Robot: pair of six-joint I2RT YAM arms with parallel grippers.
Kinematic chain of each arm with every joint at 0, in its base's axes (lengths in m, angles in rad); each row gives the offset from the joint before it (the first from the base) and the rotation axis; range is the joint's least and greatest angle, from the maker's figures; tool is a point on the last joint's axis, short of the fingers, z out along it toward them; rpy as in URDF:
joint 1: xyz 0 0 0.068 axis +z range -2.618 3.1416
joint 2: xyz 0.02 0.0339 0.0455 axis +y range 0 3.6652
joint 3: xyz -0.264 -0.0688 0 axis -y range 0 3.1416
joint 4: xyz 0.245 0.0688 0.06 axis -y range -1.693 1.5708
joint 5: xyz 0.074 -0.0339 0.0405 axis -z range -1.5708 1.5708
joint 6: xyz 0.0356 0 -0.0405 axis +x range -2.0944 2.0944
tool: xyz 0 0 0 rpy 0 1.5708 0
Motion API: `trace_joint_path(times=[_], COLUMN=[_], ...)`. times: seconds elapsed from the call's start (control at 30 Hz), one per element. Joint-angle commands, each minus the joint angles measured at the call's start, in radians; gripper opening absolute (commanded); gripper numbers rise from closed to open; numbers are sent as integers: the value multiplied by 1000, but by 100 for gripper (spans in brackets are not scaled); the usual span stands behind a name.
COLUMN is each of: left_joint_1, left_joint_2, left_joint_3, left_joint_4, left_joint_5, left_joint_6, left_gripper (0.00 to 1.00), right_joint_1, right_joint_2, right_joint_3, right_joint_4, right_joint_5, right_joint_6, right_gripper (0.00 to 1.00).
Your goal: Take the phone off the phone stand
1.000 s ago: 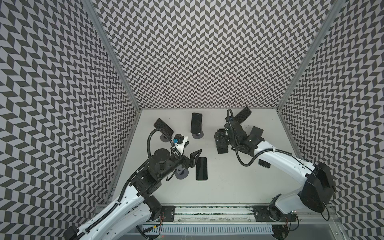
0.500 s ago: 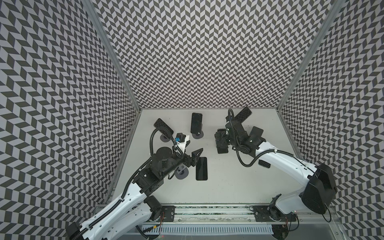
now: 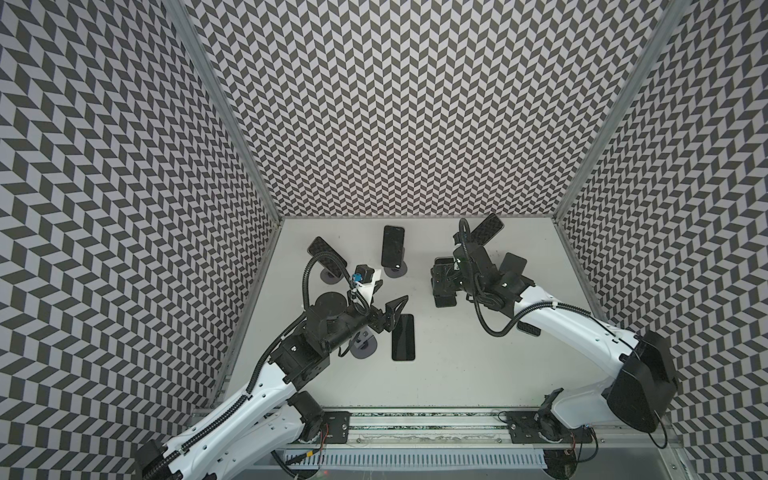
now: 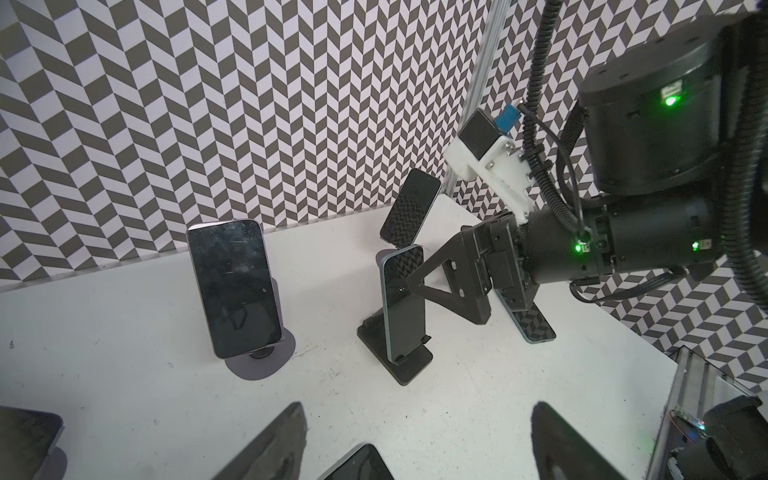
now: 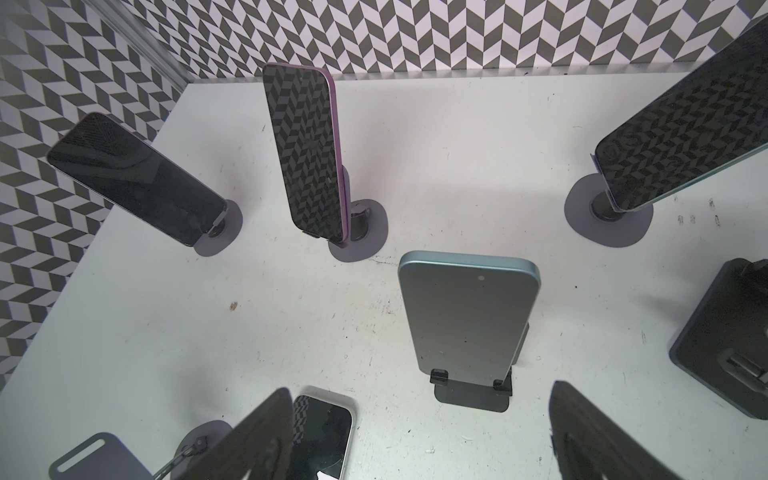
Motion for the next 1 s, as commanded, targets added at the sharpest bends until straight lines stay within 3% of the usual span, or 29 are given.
trace_joint_path(times=[0.0, 0.97], left_joint_1=[11, 64], left_joint_2=[6, 82], left_joint_3=[-6, 12], left_joint_4=[35, 110], left_joint_5=[12, 36], left_joint_6=[-12, -6], left_gripper=[85, 85], right_joint_1=[7, 7], right_joint_2=[-29, -14], right_joint_3=[-12, 20], right_joint_4=[57, 72], right_joint_5=[23, 41], right_joint_6=[-12, 40], right_gripper=[93, 93])
